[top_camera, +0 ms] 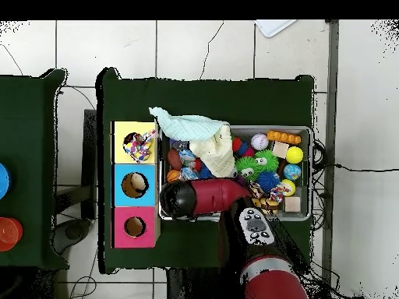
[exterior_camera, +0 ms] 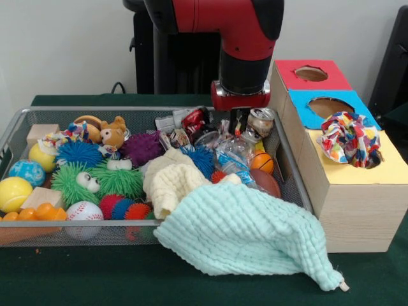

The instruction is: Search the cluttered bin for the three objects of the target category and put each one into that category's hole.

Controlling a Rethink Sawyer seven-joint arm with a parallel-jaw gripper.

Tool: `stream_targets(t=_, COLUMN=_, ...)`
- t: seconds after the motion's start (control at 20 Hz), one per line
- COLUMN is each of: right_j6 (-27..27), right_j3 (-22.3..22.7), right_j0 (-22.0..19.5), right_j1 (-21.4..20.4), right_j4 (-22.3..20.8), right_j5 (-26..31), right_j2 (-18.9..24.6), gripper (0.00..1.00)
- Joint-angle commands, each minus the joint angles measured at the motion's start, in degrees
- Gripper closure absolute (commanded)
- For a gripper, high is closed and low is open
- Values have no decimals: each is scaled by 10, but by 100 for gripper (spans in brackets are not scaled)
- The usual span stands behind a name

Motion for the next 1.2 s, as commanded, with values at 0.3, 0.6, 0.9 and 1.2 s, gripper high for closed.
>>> stream_targets(t=0.3, right_j6=46, right_j3=-133, right_j0=29, right_j1=-103, right_j4=60, right_j5=248, right_j2=37, gripper=100)
stream_targets(t=0.6, right_j6=75, right_j3=-222, right_j0=50, right_j1=-67, right_j4=57, right_j5=185, right_j2=40, gripper=100)
stream_targets(t=0.9, right_j6=76, right_j3=-326, right_j0=74, right_j1=-45, right_j4=65, right_j5=264, right_j2=31, gripper=100)
stream_targets(t=1.2, right_j6=119, right_j3=-402, right_j0=96, right_j1=-16, right_j4=104, right_j5=360, right_j2=27, gripper=100)
